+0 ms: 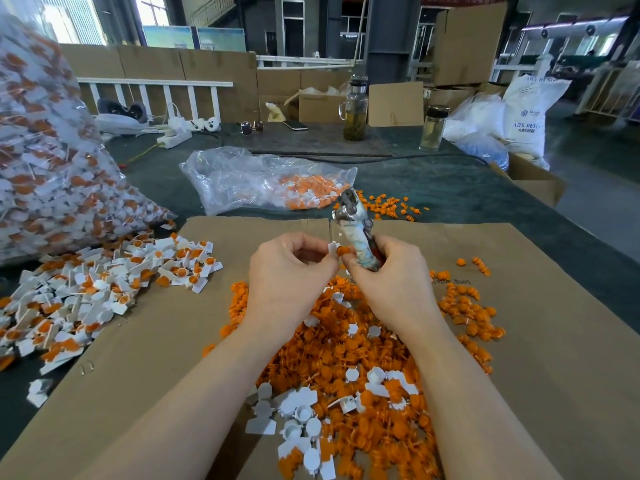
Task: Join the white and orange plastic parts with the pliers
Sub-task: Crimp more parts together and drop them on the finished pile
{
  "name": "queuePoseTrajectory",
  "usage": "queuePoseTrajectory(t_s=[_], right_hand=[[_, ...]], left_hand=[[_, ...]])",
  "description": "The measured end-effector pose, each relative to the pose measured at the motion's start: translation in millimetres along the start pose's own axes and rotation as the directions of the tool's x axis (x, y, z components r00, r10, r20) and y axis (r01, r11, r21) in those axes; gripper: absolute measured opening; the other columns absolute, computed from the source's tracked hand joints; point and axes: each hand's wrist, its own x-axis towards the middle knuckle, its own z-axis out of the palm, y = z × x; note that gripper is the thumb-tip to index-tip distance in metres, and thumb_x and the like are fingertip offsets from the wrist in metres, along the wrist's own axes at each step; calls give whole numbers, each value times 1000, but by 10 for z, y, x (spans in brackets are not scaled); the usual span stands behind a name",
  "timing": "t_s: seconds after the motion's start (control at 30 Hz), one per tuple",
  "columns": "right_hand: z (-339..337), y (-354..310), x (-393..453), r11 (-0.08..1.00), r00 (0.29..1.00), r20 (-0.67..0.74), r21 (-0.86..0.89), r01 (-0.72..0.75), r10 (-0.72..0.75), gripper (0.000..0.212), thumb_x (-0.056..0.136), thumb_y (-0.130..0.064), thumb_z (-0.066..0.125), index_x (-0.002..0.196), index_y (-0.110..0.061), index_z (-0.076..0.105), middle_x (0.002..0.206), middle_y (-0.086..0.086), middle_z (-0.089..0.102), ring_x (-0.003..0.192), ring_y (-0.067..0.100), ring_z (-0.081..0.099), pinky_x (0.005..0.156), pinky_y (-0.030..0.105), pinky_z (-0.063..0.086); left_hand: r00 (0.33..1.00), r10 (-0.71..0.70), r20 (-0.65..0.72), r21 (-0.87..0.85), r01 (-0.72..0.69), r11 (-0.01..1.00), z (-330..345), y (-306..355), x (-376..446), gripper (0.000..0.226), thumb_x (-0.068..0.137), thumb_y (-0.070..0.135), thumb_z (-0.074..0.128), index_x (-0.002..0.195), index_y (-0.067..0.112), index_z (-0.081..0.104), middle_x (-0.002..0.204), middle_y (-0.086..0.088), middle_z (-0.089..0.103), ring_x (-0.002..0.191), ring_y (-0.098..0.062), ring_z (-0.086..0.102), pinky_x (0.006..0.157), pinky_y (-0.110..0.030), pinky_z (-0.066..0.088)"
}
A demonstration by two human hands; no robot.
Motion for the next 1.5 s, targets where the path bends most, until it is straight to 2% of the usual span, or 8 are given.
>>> queuePoseTrajectory(t_s=[0.17, 0.3, 0.5, 0.7, 0.87, 1.07, 1.23, 1.5], right_hand=[[-20, -10, 0, 1000, 1000, 24, -10, 6, -6, 12, 86, -28, 68, 85, -17, 67, 68, -6, 63, 63, 16, 59, 57, 39, 51], [-20, 7, -1, 1000, 999, 49, -11, 14, -14, 9, 85, -27, 69, 83, -19, 66, 64, -8, 60, 59, 12, 55, 54, 32, 42], [-83, 36, -1, 991, 992, 108, 103, -83, 72, 5, 85, -23, 68, 88, -27, 68, 77, -5, 69, 70, 14, 66, 70, 47, 57], [-153, 26, -15, 988, 955, 281, 87, -125, 96, 11, 85, -24, 68, 94, -17, 67, 87, 9, 70, 78, 27, 66, 76, 54, 54], [-169, 12, -22, 992, 923, 371, 34, -120, 99, 13, 86, -24, 68, 97, -17, 67, 89, 4, 69, 79, 19, 67, 79, 49, 54], [-122, -12, -35, 990, 947, 315, 98, -105, 69, 10, 88, -25, 67, 93, -17, 66, 83, 6, 69, 75, 21, 66, 74, 49, 55], [-20, -43, -35, 987, 995, 97, 162, -12, -4, 11, 88, -33, 68, 85, -23, 64, 64, -9, 59, 57, 1, 54, 55, 24, 43], [22, -50, -31, 992, 1000, -6, 126, 17, -17, 13, 87, -33, 69, 91, -20, 67, 73, -11, 66, 67, 5, 62, 61, 31, 53]], left_hand=[[1000, 13, -5, -21, -13, 1000, -3, 4, -42, 14, 79, 31, 81, 71, 32, 69, 64, 18, 69, 57, 2, 65, 36, -9, 40], [1000, 14, 7, 13, -14, 1000, 2, -16, -19, 16, 80, 32, 80, 70, 29, 68, 61, 21, 68, 57, 5, 64, 48, -6, 44], [991, -125, 45, -219, 132, 967, 7, -41, 16, 8, 86, 14, 75, 80, 12, 69, 63, 5, 72, 56, -1, 67, 54, -12, 49], [993, -120, 9, -374, 114, 920, -28, -29, 35, 4, 87, 5, 71, 85, 5, 69, 72, -6, 71, 61, -6, 69, 58, -13, 52], [995, -96, -27, -383, 79, 920, -41, -20, 43, 3, 89, 6, 70, 86, 8, 69, 76, -6, 71, 66, -8, 71, 63, -16, 55], [996, -85, -42, -332, 66, 941, -39, -1, 17, 4, 87, 9, 72, 88, 6, 69, 76, -7, 72, 66, -8, 71, 64, -17, 56], [997, -60, -57, -163, 50, 985, 14, -10, -19, 10, 85, 18, 77, 80, 19, 68, 76, -4, 73, 75, -18, 72, 72, -30, 59], [996, 26, -85, -52, -31, 998, 49, -11, -56, 16, 83, 22, 78, 75, 28, 66, 67, 9, 69, 62, 0, 64, 52, -7, 45]])
